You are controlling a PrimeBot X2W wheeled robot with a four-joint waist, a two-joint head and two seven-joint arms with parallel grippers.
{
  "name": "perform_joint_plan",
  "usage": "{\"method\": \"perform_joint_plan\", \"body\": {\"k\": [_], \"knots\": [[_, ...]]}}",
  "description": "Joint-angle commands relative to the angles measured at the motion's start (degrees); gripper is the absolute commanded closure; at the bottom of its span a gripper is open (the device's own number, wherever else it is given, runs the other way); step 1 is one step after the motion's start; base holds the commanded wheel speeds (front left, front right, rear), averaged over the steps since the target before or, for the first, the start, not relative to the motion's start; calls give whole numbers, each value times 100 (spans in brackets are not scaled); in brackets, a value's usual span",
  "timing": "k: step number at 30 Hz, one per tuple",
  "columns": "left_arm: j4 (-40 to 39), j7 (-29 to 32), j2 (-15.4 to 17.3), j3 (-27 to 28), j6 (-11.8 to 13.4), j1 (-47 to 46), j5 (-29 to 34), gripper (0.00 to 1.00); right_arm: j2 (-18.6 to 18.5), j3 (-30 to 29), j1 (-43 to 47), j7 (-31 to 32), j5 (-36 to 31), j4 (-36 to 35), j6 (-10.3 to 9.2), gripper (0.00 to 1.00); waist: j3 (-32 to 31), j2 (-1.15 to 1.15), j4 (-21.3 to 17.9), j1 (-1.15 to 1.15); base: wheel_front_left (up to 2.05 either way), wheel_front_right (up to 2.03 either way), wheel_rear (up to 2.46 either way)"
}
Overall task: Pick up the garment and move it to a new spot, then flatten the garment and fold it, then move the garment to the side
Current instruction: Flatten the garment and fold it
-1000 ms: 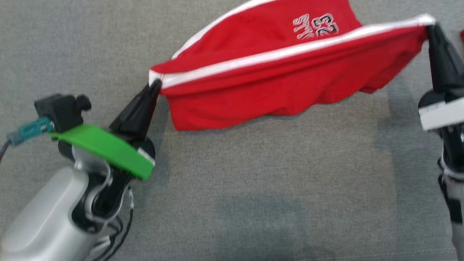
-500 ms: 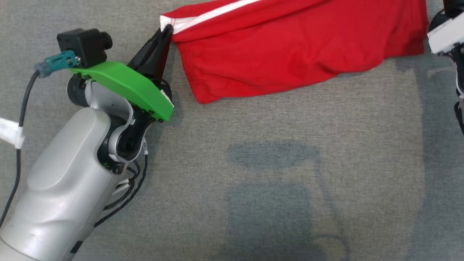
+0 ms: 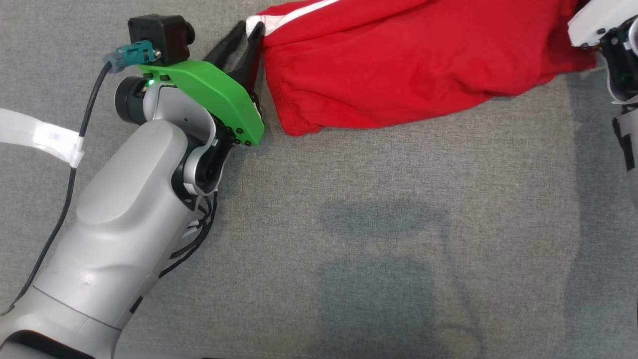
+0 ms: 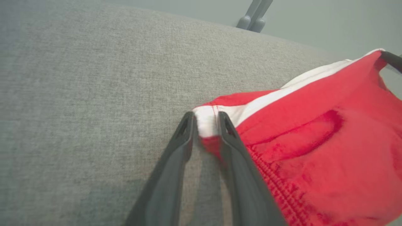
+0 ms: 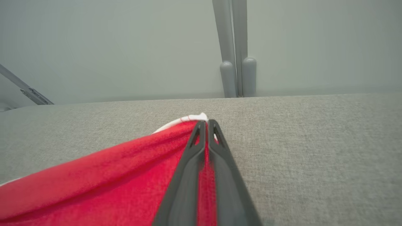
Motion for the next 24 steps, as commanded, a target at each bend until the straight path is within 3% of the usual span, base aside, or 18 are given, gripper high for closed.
{"method": "perform_joint_plan", "body": {"k": [1,8,14,21,24], "knots": [[14,-14,11,-2,25,-48,57,0,-5,18,-61,-39,20,15,-8,0,-19,0,-16,-1,0,0,0],[-257,-489,246,16,214,180,338,0,-175,437,333,-5,137,-221,-8,0,-324,0,-137,-1,0,0,0],[-1487,-1315,800,74,875,870,1021,0,-293,404,814,334,35,-269,-8,0,-614,0,-119,-1,0,0,0],[-2842,-1531,1368,519,1695,2141,1585,0,-266,-13,1127,690,-346,26,-8,0,-772,0,167,-1,0,0,0],[-3100,-1543,1458,893,1861,2696,1764,0,-150,-249,1149,952,-388,161,-8,0,-780,0,283,-1,0,0,0]]}}
